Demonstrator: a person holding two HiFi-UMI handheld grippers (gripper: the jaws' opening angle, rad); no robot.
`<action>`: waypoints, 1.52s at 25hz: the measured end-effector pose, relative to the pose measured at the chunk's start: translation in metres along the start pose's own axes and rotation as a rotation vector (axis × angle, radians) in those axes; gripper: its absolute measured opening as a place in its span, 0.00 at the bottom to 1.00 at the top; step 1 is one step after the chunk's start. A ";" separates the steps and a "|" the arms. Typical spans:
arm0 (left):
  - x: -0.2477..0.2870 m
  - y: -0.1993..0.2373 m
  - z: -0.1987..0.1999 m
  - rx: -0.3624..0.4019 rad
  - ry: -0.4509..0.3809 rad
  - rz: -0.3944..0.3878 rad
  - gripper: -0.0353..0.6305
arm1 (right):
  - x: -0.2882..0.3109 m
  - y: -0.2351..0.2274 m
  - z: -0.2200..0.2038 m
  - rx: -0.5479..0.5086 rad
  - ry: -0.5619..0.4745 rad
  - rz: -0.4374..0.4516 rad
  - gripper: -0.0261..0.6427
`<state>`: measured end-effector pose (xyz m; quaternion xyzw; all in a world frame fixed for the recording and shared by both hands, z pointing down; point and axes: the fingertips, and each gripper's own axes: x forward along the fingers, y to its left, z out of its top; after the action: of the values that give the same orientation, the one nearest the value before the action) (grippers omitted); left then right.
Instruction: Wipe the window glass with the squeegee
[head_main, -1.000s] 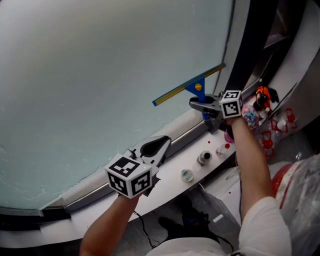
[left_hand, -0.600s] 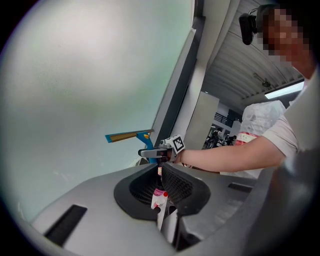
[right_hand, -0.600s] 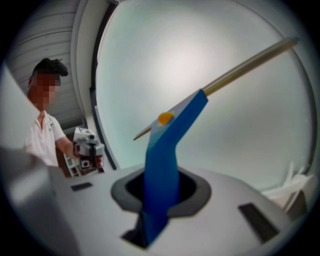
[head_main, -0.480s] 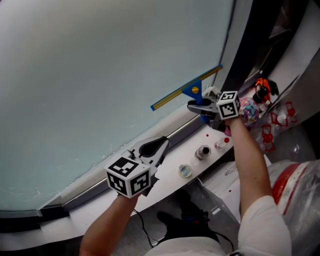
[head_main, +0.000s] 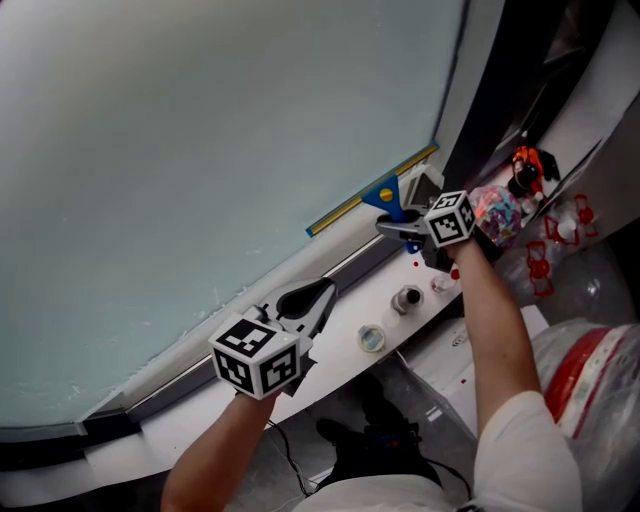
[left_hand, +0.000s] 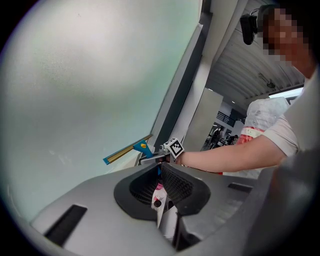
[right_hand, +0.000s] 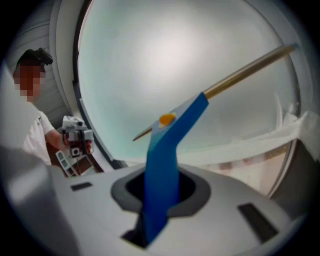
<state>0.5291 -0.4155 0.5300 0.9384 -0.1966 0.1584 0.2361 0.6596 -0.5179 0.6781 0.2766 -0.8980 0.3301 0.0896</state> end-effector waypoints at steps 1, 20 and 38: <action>0.001 0.001 -0.002 -0.001 0.003 0.001 0.12 | 0.001 -0.001 -0.003 0.008 -0.005 0.004 0.16; 0.005 0.010 -0.022 -0.035 0.033 0.003 0.12 | 0.014 -0.021 -0.040 0.071 0.098 -0.023 0.16; -0.004 0.006 -0.027 -0.042 0.022 0.009 0.12 | 0.015 -0.024 -0.059 0.155 0.117 -0.071 0.16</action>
<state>0.5174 -0.4061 0.5533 0.9306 -0.2012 0.1656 0.2570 0.6591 -0.5020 0.7414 0.2946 -0.8527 0.4108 0.1320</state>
